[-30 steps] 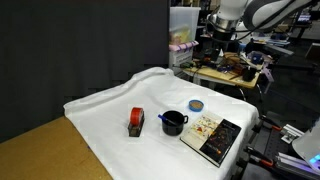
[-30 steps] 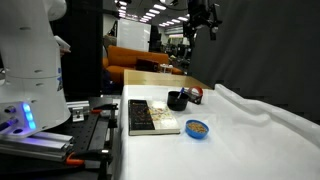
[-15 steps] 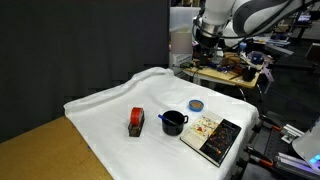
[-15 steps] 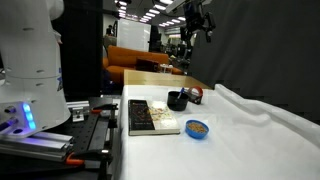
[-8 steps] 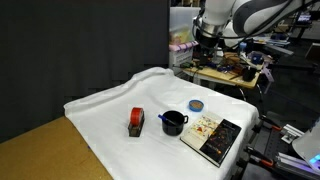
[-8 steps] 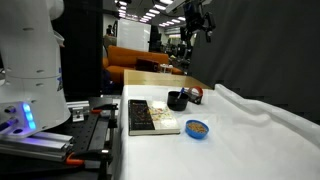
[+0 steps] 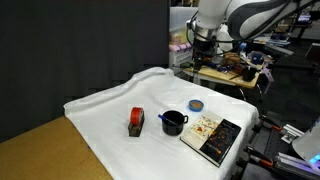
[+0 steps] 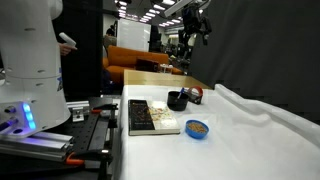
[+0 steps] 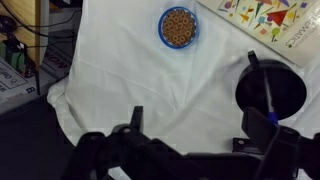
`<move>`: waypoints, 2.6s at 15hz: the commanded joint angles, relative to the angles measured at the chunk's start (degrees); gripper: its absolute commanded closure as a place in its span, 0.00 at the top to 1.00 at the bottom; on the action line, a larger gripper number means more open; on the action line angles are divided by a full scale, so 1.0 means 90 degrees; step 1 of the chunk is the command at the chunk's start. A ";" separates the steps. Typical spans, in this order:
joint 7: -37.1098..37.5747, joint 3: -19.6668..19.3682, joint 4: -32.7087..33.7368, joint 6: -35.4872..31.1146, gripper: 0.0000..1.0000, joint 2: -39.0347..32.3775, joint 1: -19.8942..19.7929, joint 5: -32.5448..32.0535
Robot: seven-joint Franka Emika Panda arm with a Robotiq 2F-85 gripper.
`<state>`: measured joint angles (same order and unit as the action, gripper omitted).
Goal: Take the marker from the cup and put it on the table
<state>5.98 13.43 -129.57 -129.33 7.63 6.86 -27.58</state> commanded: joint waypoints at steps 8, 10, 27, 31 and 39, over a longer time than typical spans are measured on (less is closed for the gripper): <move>0.0452 0.0118 0.1121 0.0882 1.00 -0.1148 0.0595 -0.0714; 0.0500 0.0086 0.1201 0.0923 1.00 -0.1234 0.0698 -0.0770; -0.0889 0.0077 0.1314 0.0977 1.00 -0.1750 0.0741 0.0808; -0.1225 0.0101 0.1327 0.1186 1.00 -0.1999 0.0870 0.0729; -0.1043 0.0059 0.1172 0.0963 1.00 -0.1990 0.0940 0.0664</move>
<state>-3.32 14.34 -119.17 -120.82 -10.27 14.91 -21.74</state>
